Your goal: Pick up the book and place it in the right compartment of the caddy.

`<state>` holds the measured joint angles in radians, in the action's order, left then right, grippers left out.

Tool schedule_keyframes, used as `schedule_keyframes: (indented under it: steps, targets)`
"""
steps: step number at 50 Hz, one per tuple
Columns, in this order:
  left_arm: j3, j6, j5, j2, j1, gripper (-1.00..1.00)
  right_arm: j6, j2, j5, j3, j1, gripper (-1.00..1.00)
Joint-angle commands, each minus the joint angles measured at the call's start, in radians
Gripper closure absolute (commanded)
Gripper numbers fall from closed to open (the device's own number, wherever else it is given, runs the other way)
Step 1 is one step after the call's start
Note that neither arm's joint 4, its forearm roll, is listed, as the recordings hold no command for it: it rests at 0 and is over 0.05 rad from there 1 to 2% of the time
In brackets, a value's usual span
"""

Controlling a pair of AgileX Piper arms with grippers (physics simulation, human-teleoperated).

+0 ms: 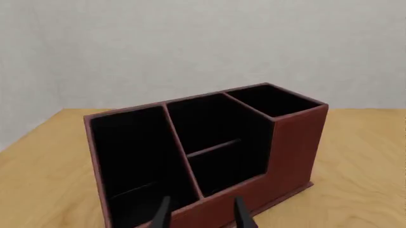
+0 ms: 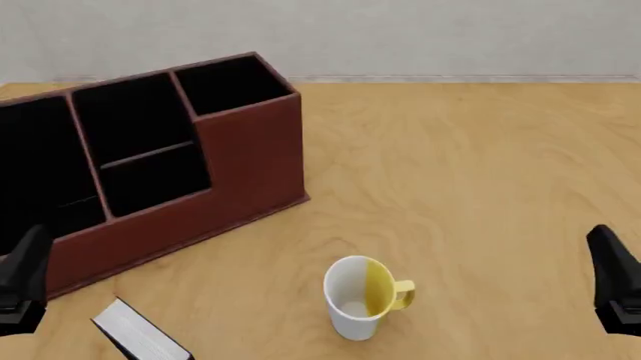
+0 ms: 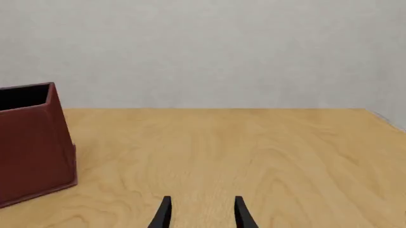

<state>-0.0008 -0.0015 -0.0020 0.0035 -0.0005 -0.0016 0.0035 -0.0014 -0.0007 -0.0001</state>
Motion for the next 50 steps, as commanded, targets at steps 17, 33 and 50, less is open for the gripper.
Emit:
schedule_keyframes:
  steps: [17,33,50]
  targets:
    - [-0.013,-0.004,-0.003,0.007,0.006,-1.00,-0.026,0.035,-0.011,0.000,0.023,-1.00]
    - [-0.078,0.003,0.041,-0.002,0.009,-1.00,-0.131,0.026,0.177,-0.144,0.226,-1.00]
    - [-0.117,0.022,0.056,-0.003,0.040,-1.00,-0.162,0.216,0.226,-0.270,0.534,-1.00]
